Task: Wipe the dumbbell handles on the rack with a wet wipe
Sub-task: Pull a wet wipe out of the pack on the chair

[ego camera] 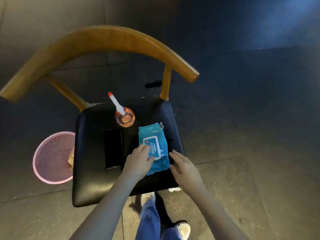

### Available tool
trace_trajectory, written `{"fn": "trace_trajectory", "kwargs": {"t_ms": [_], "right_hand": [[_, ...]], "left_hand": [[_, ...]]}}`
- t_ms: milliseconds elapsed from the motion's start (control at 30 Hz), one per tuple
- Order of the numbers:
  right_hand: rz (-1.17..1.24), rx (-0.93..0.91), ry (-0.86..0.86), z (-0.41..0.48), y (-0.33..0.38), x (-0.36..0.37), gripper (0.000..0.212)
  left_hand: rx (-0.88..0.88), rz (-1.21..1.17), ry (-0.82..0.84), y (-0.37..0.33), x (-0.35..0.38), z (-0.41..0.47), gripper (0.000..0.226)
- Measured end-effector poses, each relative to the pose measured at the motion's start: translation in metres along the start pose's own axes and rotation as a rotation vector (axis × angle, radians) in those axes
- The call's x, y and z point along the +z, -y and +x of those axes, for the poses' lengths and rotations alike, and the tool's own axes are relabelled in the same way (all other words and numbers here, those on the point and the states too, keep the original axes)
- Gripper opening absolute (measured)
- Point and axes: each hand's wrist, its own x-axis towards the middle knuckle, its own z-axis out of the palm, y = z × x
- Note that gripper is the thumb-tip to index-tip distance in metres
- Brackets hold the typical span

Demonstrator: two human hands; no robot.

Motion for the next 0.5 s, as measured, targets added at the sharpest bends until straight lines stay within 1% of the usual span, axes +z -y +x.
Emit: {"fn": "trace_trajectory", "kwargs": {"t_ms": [67, 167, 267, 400, 500], "right_hand": [[0.024, 0.027, 0.010, 0.022, -0.007, 0.014, 0.049], [0.028, 0.079, 0.088, 0.048, -0.018, 0.034, 0.053], [0.058, 0.063, 0.099, 0.062, -0.026, 0.049, 0.053], [0.084, 0.027, 0.083, 0.062, -0.032, 0.067, 0.053], [0.176, -0.015, 0.124, 0.054, -0.032, 0.077, 0.053]], "left_hand": [[-0.013, -0.020, -0.014, 0.010, 0.010, 0.016, 0.050], [-0.038, -0.006, 0.003, 0.021, 0.029, 0.035, 0.058], [-0.033, -0.001, -0.039, 0.026, 0.046, 0.046, 0.065], [0.043, -0.027, -0.081, 0.029, 0.057, 0.052, 0.073], [0.134, -0.034, -0.042, 0.037, 0.049, 0.060, 0.075]]}}
